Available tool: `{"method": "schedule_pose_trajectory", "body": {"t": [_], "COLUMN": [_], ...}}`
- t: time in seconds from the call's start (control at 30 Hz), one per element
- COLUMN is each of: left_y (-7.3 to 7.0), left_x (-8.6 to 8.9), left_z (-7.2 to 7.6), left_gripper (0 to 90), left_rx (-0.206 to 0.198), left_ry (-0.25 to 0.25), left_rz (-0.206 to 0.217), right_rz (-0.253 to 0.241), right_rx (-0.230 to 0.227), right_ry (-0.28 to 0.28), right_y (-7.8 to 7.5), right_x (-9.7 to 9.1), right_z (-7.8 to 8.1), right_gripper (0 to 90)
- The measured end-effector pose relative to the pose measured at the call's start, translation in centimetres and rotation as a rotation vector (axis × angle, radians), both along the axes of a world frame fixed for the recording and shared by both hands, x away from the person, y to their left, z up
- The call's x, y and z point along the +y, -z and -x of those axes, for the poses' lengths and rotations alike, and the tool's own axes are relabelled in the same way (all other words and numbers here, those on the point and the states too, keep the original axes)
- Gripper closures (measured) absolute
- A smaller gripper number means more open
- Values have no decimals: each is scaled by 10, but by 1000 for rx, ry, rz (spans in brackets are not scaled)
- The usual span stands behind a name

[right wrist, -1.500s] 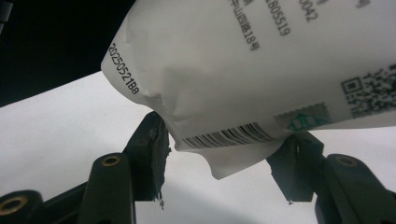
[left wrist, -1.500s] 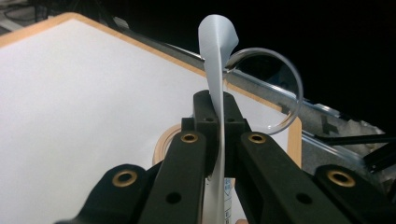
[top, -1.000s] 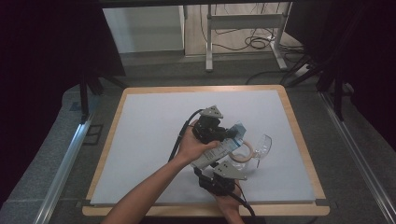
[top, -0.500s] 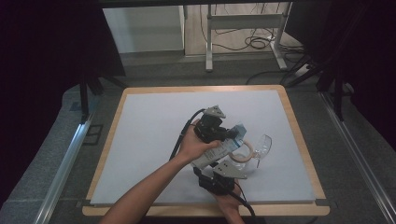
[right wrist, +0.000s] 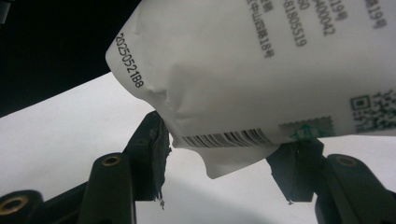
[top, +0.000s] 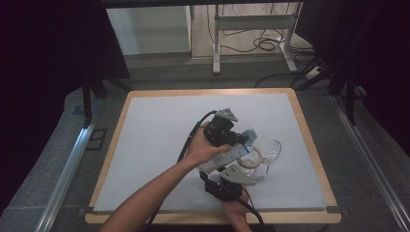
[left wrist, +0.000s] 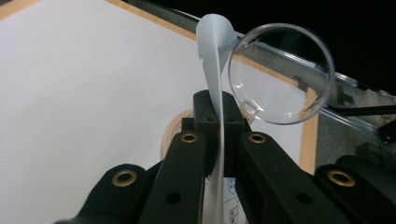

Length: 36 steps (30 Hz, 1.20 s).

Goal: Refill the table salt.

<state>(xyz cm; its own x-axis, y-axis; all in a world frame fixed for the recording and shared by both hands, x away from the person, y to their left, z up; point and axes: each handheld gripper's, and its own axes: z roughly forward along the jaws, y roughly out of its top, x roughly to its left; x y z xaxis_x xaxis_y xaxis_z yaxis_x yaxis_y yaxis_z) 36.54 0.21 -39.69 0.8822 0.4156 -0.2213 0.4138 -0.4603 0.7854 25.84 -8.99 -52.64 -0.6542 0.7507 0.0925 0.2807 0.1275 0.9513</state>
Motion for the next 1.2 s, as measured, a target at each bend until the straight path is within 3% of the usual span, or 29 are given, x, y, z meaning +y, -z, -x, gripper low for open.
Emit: {"method": "schedule_pose_trajectory", "body": {"t": [0.1,0.2,0.3,1.2], "left_y": [2,2,1,-1], "left_x": [0,0,0,-3], "left_z": [-2,-2,-3,-3], "left_gripper": [900,900,900,900], "left_rx": [39,51,80,61], "left_ry": [-2,-9,-15,-39], "left_rz": [-9,-9,8,-38], "right_rz": [7,12,29,12], "right_rx": [8,6,-5,-19], "right_ry": [2,3,18,33], "right_y": [2,3,3,0], "right_x": [2,2,3,12], "right_z": [-1,-2,-2,-2], "right_gripper": [435,435,436,439]}}
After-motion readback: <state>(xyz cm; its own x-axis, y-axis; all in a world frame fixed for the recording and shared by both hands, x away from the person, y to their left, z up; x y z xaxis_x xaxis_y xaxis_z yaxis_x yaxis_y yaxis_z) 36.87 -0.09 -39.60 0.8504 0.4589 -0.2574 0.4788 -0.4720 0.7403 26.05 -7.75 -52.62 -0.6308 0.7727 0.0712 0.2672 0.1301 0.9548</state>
